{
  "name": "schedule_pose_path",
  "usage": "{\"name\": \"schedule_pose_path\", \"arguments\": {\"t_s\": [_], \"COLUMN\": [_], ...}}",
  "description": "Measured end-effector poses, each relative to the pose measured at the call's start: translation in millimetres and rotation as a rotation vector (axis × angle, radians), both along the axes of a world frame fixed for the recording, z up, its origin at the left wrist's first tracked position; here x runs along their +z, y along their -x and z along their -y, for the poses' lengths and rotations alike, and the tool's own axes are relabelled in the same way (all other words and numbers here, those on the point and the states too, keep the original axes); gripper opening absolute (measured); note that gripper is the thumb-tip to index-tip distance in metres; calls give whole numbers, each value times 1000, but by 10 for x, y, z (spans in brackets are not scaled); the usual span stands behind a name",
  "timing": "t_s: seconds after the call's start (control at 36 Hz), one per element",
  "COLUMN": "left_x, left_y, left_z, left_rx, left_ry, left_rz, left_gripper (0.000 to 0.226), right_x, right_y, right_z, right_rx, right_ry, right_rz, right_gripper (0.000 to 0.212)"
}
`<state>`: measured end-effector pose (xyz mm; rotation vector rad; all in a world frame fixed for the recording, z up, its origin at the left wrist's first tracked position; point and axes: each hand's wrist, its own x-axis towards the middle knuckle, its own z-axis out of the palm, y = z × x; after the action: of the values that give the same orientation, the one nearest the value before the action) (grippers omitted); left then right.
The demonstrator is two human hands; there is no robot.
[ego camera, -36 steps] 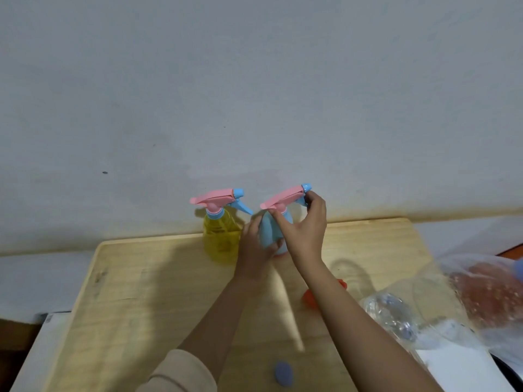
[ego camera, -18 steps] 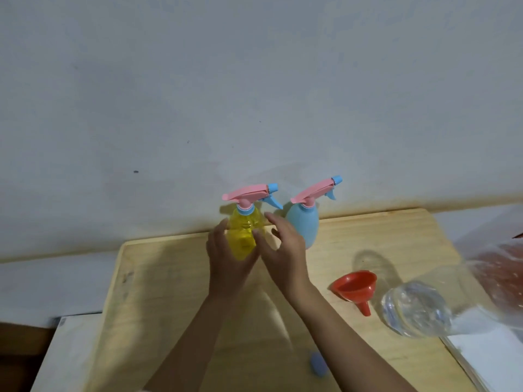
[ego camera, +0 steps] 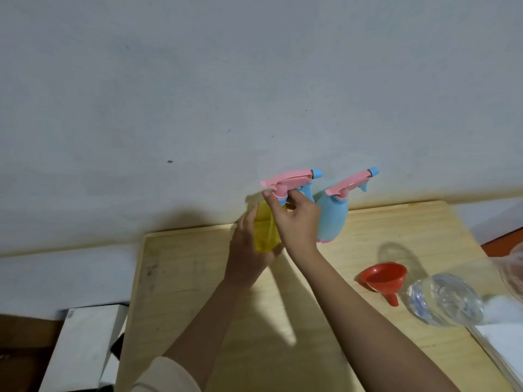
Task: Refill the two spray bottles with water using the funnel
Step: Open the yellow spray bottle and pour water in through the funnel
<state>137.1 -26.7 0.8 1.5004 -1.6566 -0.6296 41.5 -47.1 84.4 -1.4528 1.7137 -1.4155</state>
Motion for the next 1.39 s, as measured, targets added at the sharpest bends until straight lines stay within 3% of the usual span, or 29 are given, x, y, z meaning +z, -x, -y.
{"name": "schedule_pose_path", "arguments": {"t_s": [0.06, 0.14, 0.28, 0.36, 0.44, 0.53, 0.61, 0.67, 0.72, 0.78, 0.86, 0.94, 1.06, 1.19, 1.39], "left_x": [91, 255, 448, 533, 598, 659, 713, 748, 765, 772, 771, 791, 829, 878, 831], "left_y": [-56, -184, -389, -381, -309, -262, -259, -267, -285, -303, -317, -313, -326, -345, -346], "left_z": [-44, -76, -142, -226, -331, -404, -446, -474, -499, -525, -571, -620, -648, -641, -654], "left_rx": [-13, -135, -333, -359, -311, -279, -274, -270, -267, -279, -282, -276, -281, -318, -373], "left_ry": [-19, -158, -238, -285, -292, -252, -233, -223, -224, -219, -199, -203, -172, -161, -175], "left_rz": [21, -96, -225, -216, -211, -187, -161, -155, -151, -138, -117, -127, -125, -81, -70], "left_gripper": [96, 98, 100, 105, 104, 106, 101, 99, 97, 97, 97, 97, 100, 98, 98], "right_x": [48, 128, 438, 567, 574, 549, 574, 545, 516, 499, 497, 539, 530, 536, 632], "right_y": [23, 70, 304, 412, 352, 204, 140, 187, 223, 220, 155, 110, 119, 107, 66], "right_z": [15, 35, 50, -3, -94, -173, -228, -238, -278, -329, -394, -446, -526, -627, -645], "right_rx": [14, 104, 602, 724, 617, 319, 123, 158, 327, 436, 326, 120, 202, 273, 121], "right_ry": [-20, -46, -297, -442, -413, -194, -54, -83, -130, -179, -162, -100, -88, -65, -47], "right_rz": [-2, -21, 190, 276, 264, 219, 320, 467, 595, 617, 542, 630, 631, 517, 525], "right_gripper": [30, 37, 24, 24, 16, 28, 29, 26, 21, 21, 25, 30, 10, 15, 32]}}
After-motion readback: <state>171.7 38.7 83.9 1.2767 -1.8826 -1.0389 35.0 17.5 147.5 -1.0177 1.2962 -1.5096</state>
